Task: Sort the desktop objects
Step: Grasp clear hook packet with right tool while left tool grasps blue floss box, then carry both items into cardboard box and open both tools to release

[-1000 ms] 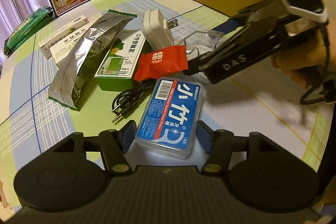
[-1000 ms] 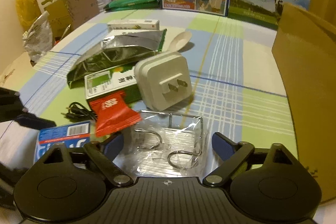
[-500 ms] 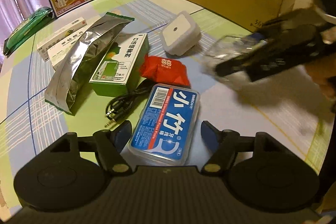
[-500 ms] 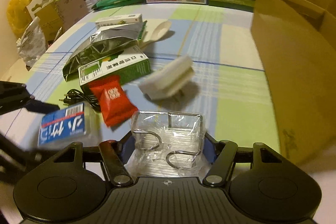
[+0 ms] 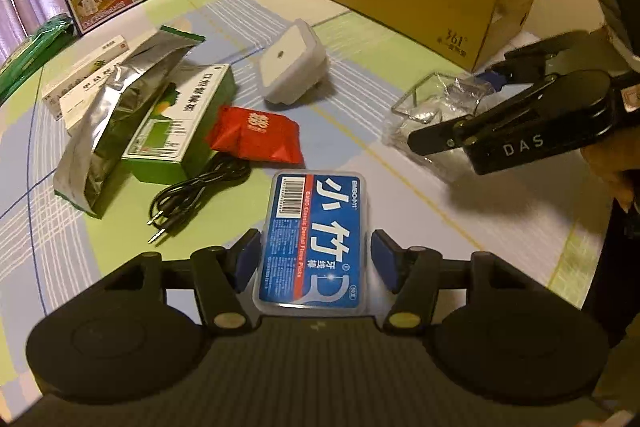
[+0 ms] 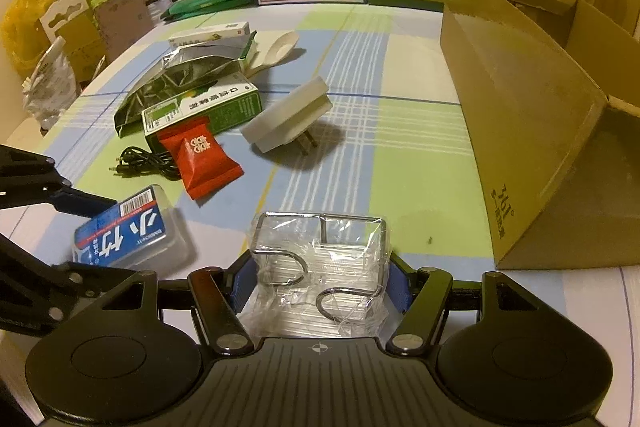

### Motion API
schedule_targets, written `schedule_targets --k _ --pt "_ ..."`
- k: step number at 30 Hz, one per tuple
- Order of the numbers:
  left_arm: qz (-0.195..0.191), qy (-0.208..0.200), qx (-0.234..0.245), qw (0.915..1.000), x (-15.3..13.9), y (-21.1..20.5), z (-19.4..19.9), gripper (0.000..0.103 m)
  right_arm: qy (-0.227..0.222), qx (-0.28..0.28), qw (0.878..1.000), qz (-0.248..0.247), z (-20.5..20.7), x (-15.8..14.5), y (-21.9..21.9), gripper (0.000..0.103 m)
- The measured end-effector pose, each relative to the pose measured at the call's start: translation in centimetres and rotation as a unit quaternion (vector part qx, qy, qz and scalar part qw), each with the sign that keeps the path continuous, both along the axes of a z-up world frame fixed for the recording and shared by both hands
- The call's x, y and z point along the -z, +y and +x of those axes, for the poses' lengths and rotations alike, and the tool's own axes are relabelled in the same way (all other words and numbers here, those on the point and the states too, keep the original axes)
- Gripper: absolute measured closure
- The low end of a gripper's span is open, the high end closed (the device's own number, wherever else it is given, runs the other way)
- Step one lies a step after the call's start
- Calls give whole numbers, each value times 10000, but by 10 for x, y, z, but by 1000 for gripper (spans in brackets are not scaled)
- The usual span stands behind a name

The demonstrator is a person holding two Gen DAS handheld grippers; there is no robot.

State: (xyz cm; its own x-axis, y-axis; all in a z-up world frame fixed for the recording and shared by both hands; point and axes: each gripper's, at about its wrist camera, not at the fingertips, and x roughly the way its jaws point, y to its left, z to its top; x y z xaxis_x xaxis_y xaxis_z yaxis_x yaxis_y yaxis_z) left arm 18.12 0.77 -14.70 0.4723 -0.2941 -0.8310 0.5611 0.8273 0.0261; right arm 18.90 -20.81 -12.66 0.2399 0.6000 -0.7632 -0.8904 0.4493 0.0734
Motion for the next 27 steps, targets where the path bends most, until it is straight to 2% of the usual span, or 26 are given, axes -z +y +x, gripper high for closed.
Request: schedule_targets --k 3,7,12,21,27 --pt "133 9 27 9999 5 -4 1 49 -15 9 10000 -5 1 1 0 40" --pt "128 25 -78 9999 5 -4 2 51 10 3 10000 -27 2 3 1 40" --pt "70 -190 -212 9996 -7 -5 2 52 -6 6 10000 12 1 0 1 41" --pt "40 -571 -513 9970 -43 -14 12 52 -573 -49 9965 611 -7 -39 -4 41" --pt "-99 -903 -640 9938 -78 -35 25 52 -1157 154 9874 1072 -2 -83 -12 41"
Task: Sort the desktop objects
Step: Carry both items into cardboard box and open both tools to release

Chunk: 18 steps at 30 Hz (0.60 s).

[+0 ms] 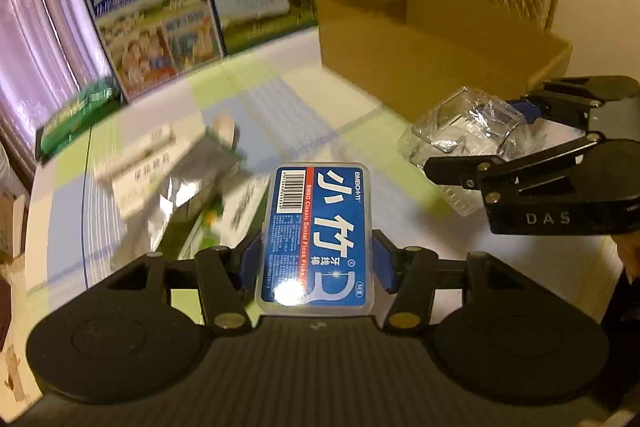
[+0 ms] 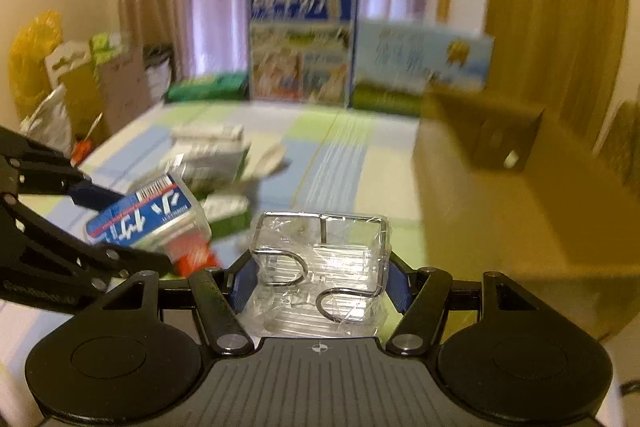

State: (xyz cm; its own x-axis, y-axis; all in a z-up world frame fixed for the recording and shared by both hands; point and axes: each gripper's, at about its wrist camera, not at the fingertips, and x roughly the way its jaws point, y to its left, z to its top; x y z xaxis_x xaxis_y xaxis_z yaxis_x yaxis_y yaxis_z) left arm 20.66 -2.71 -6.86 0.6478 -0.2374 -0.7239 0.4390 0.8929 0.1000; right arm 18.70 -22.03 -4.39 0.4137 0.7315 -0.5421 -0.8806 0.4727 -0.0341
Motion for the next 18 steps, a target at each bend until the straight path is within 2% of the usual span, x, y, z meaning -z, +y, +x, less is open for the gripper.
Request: schedule_targets --k 5,12,18 --pt "-249 -334 121 9991 -30 -41 17 52 -492 493 9974 203 31 -37 -11 41" --pt "-431 -511 480 9966 -52 -109 48 52 -416 1265 9904 358 100 -55 -44 41" --pt "-539 -551 769 9940 -54 -166 71 52 87 1856 9818 396 143 -42 -73 41"
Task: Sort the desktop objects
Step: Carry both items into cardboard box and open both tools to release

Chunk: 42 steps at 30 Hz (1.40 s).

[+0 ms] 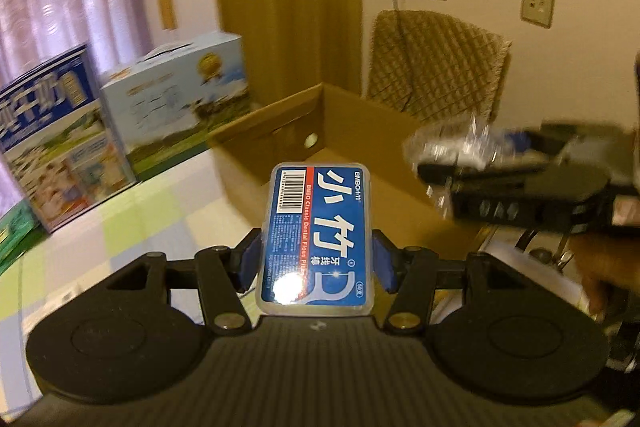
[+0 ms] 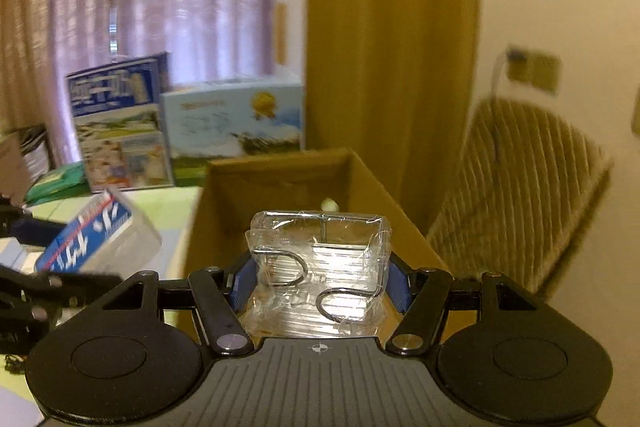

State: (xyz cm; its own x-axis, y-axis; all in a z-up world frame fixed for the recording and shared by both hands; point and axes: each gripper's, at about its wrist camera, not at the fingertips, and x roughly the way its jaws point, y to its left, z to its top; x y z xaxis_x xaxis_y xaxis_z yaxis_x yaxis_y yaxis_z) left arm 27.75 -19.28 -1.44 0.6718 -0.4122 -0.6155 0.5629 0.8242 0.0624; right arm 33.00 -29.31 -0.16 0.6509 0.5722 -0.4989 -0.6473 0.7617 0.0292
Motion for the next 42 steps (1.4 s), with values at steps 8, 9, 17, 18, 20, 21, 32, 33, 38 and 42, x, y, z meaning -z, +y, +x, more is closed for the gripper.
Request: schedule_targets --k 8,9,17,18,20,21,32,33,38,42 --pt "-3 51 364 9993 16 -41 24 52 214 202 9996 41 30 8 -22 41" --pt "-12 63 368 9993 19 -43 26 52 243 210 9995 59 31 9 -21 41" --pt "-399 202 368 9983 32 -49 41 50 316 175 9993 107 33 11 -18 41" --pt "-440 224 343 9982 34 -50 43 48 319 159 9993 105 33 11 -17 41" --pt "-427 187 330 9984 33 -48 44 48 328 150 9993 106 32 11 -17 41" --pt "-410 162 307 9986 33 -47 43 48 337 151 9993 112 33 11 -17 41" --pt "-313 106 54 9994 28 -24 33 48 395 13 9992 94 28 12 -11 41" --pt "-309 117 52 9994 28 -22 32 48 399 -9 9992 75 28 12 -10 41" --pt "-260 146 31 9996 31 -16 28 48 338 18 9994 -51 24 14 -2 36" --pt "-294 157 -28 9994 31 -11 27 47 137 66 9999 15 19 11 -1 21"
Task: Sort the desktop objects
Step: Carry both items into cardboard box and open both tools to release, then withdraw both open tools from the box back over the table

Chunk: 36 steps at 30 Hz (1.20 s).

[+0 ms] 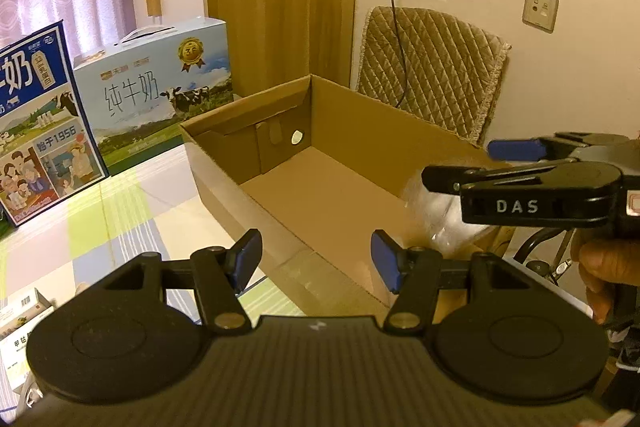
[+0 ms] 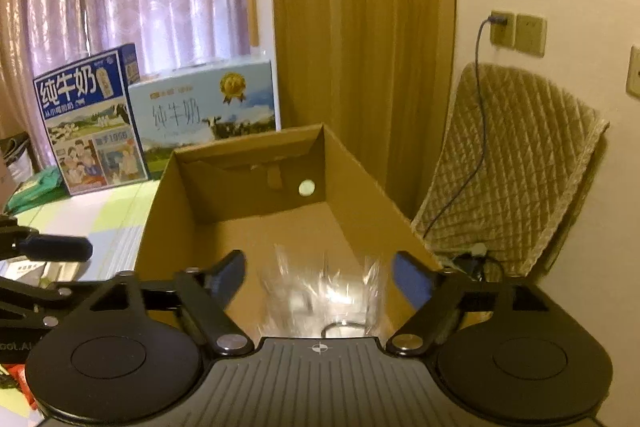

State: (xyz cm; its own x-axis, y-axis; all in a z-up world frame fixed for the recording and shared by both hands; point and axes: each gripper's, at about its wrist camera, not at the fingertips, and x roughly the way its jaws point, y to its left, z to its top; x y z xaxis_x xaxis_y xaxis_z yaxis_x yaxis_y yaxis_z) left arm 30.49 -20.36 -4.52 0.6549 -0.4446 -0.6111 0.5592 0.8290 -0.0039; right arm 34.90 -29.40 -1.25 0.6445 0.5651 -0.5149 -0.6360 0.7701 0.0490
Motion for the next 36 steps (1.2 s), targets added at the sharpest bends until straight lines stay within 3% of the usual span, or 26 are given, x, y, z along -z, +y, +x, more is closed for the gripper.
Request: schedule_targets --k 10,36 --pt "37 33 -143 9999 2 18 -4 45 24 -78 10000 18 -5 0 6 20" --pt "225 -39 -735 9970 -11 73 -24 26 -87 -782 9954 554 -44 -16 41 15"
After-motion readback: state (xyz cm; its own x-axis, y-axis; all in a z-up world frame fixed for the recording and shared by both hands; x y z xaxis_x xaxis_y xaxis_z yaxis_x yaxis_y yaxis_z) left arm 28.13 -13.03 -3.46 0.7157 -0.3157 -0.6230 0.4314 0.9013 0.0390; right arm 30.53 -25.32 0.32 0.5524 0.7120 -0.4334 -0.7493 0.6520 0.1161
